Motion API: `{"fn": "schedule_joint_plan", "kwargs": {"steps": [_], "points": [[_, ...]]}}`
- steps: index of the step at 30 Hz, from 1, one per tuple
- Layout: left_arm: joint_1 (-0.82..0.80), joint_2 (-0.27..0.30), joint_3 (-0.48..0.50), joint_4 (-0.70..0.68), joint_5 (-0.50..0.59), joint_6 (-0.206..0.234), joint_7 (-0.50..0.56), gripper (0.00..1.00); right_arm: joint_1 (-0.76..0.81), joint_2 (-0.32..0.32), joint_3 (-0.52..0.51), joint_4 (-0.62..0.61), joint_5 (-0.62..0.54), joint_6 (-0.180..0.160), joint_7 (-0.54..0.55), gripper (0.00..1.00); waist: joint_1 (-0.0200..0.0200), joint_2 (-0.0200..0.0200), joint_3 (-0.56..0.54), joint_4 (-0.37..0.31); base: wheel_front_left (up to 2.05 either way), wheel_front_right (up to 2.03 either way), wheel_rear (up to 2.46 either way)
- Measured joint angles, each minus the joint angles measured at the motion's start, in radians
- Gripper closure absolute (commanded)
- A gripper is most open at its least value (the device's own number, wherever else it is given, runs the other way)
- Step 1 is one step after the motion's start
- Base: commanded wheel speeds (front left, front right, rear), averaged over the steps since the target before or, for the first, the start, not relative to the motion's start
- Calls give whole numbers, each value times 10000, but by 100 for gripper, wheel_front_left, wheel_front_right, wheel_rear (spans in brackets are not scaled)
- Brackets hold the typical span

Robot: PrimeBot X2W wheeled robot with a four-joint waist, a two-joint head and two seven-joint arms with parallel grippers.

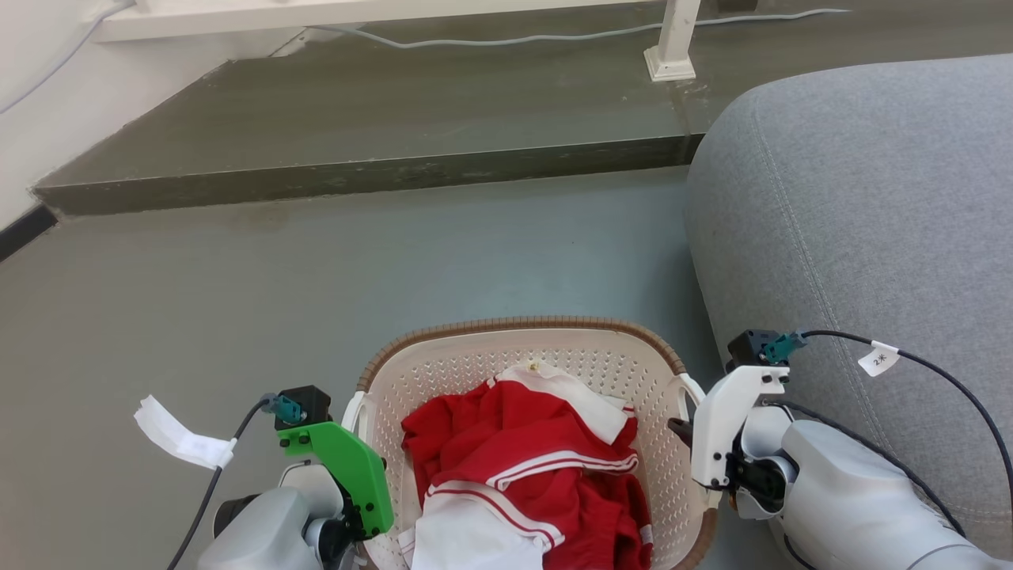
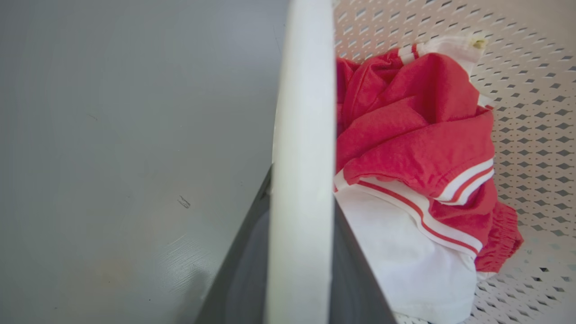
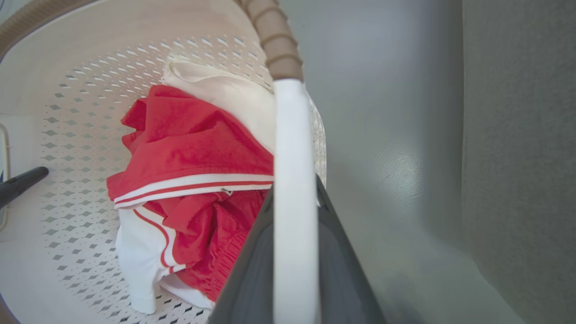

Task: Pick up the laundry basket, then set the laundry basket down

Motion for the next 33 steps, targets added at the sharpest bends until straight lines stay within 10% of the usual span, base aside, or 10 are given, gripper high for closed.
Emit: {"fn": "schedule_joint_plan", "kwargs": {"steps": [33], "points": [[-444,0,-360,-86,-439,197,-376,100,-467,-190,290,-98,314,-2,-188,100,0,0,714,14,0,0,0]]}}
